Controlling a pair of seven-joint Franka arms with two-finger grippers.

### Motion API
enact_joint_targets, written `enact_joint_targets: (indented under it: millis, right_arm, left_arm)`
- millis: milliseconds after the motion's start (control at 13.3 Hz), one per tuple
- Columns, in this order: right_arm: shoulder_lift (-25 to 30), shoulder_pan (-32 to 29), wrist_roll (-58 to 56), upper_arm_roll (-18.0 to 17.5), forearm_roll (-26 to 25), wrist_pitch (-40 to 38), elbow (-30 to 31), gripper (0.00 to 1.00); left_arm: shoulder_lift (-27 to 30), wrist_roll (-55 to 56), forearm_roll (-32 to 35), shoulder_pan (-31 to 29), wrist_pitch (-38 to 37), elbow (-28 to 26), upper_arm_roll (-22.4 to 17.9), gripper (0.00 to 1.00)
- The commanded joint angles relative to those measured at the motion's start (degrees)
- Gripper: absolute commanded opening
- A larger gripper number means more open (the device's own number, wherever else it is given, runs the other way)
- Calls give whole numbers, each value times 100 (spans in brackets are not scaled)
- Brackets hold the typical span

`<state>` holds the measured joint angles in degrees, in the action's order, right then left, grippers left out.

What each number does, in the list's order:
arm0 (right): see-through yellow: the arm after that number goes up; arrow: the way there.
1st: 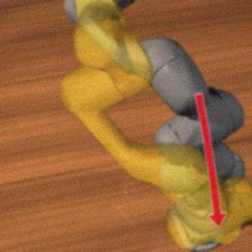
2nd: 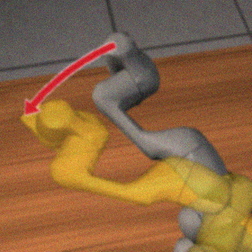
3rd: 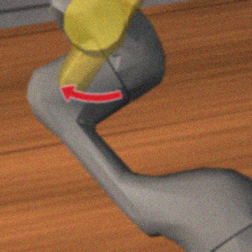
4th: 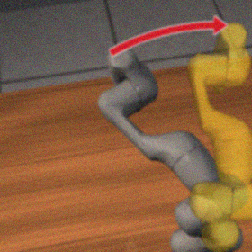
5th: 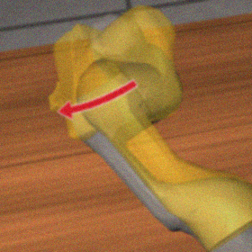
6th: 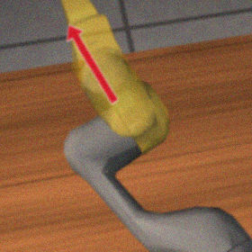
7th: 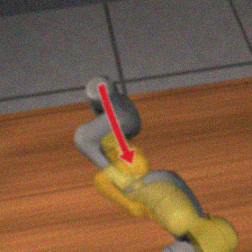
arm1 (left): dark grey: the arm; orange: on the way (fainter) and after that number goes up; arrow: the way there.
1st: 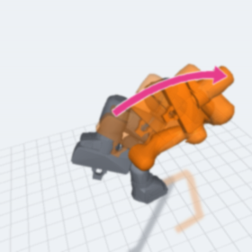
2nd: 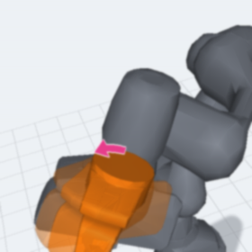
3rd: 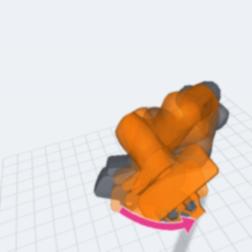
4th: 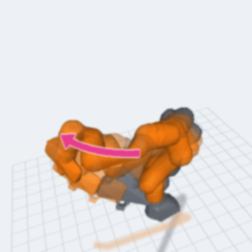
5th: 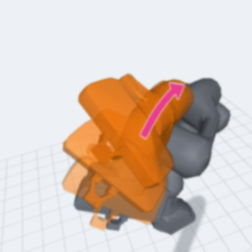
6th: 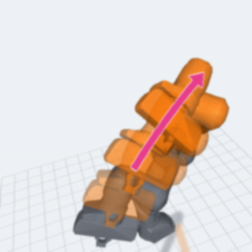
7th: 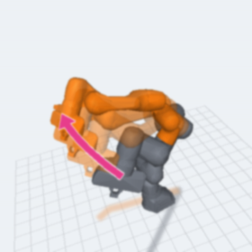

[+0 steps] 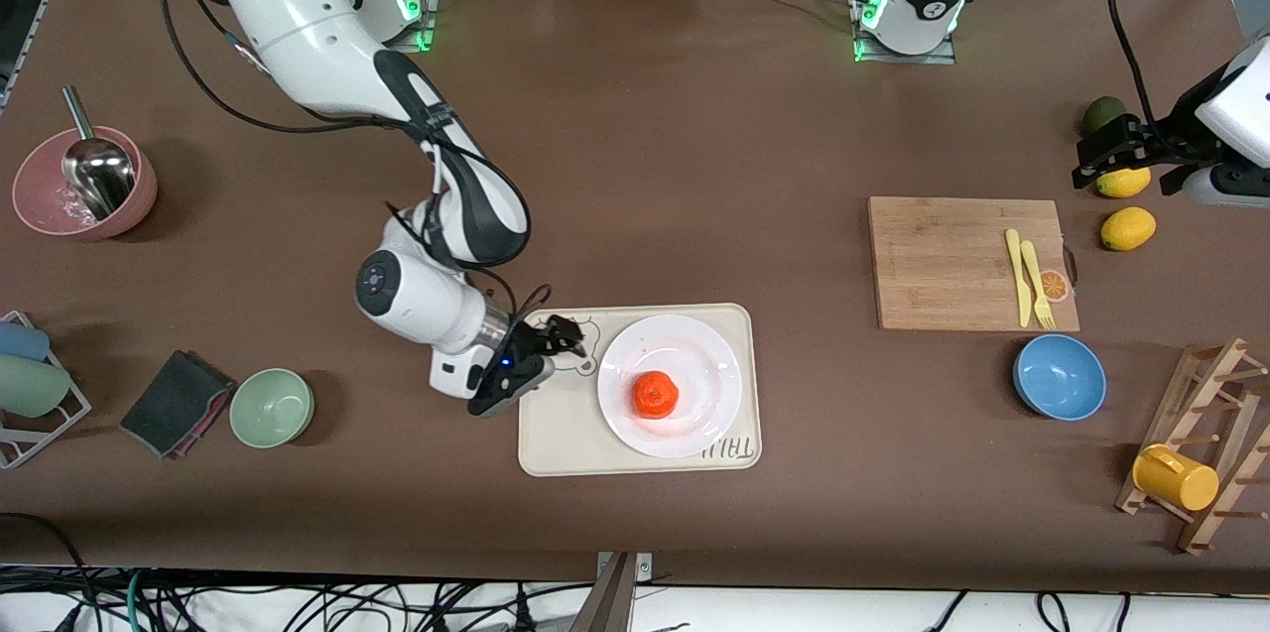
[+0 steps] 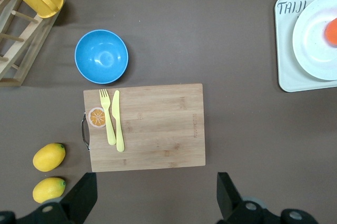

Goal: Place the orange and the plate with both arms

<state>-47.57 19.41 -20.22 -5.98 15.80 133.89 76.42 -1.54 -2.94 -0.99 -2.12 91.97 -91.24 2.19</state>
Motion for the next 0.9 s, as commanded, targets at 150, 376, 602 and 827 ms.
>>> enact_joint_targets:
  millis: [150,376,602,827]
  right_arm:
    - [1616,19,18,685,-1368,-2704,374,100]
    - [2329,-60,53,1195,-1431,-3937,321,100]
    - [2856,-780,406,1161,-1386,-4651,513,100]
    - [3638,-1000,458,1170,-1457,-4312,1389,100]
  left_arm:
    - [-66,-128,-103,19,-48,150,-25,100]
    - [-66,-128,-103,19,-48,150,-25,100]
    - [-75,-119,-103,19,-48,150,-25,100]
    - [-66,-119,-103,19,-48,141,-25,100]
